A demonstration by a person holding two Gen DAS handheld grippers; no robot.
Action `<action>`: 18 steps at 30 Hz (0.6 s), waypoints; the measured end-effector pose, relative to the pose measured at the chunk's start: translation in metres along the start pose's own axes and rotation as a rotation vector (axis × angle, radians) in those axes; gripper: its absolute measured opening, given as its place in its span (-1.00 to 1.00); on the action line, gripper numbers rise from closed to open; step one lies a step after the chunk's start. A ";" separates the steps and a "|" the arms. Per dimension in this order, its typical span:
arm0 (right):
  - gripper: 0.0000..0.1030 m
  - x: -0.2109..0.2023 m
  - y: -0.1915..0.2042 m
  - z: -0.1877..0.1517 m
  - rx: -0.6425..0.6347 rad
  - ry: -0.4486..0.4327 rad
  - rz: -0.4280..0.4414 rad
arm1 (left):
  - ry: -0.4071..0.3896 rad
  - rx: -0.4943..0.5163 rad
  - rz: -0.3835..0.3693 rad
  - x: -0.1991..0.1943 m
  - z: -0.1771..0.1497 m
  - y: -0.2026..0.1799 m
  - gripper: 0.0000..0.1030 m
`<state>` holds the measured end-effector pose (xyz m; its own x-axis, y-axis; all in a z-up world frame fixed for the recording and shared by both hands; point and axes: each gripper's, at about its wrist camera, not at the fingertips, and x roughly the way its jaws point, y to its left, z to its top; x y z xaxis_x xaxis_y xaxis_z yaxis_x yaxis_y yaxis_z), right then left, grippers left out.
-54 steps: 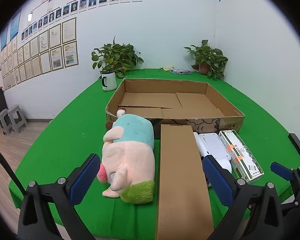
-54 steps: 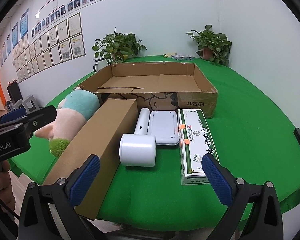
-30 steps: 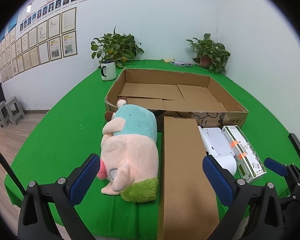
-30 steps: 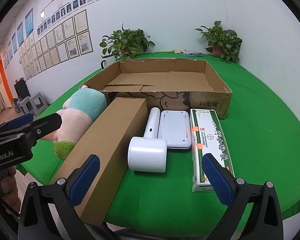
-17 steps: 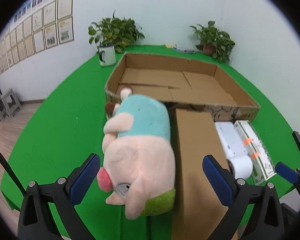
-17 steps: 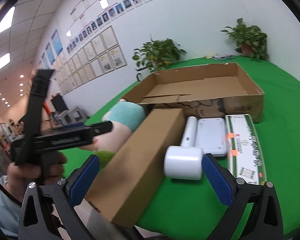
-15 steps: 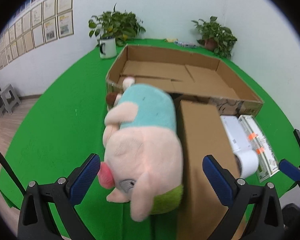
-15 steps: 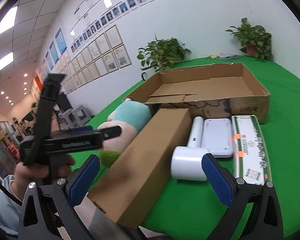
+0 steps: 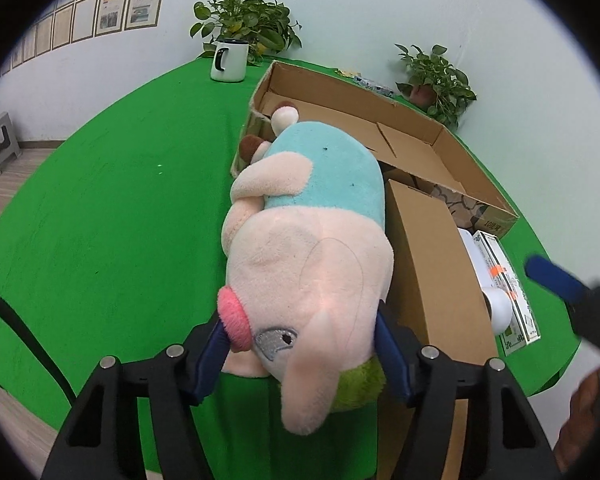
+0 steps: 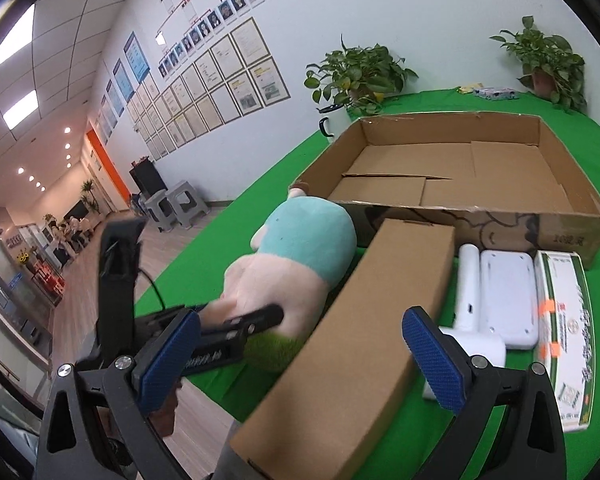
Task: Organize objects
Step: 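Grasp the plush toy with the left gripper and lift it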
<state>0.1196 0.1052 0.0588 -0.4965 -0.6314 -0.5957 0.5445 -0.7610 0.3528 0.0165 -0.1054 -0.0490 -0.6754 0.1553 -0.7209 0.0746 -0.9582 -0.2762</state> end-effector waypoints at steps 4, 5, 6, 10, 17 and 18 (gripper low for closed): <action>0.96 0.033 0.019 0.025 -0.029 0.074 0.029 | -0.010 -0.008 0.006 -0.014 -0.010 0.007 0.24; 0.96 0.047 0.023 0.032 -0.025 0.107 0.042 | -0.011 -0.019 0.003 -0.018 -0.013 0.010 0.24; 0.96 0.060 0.026 0.036 -0.019 0.140 0.048 | -0.012 -0.033 0.001 -0.023 -0.017 0.014 0.24; 0.89 0.111 0.036 0.045 0.001 0.265 0.056 | -0.018 -0.049 0.007 -0.034 -0.029 0.021 0.24; 0.86 0.167 0.068 0.033 -0.076 0.391 -0.004 | -0.032 -0.093 0.003 -0.041 -0.039 0.027 0.23; 0.86 0.170 0.072 0.032 -0.093 0.394 -0.025 | -0.034 -0.089 0.005 -0.041 -0.039 0.026 0.23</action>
<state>0.0530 -0.0615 0.0063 -0.2228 -0.4938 -0.8406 0.6036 -0.7469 0.2788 0.0748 -0.1277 -0.0517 -0.6996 0.1411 -0.7005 0.1415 -0.9335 -0.3294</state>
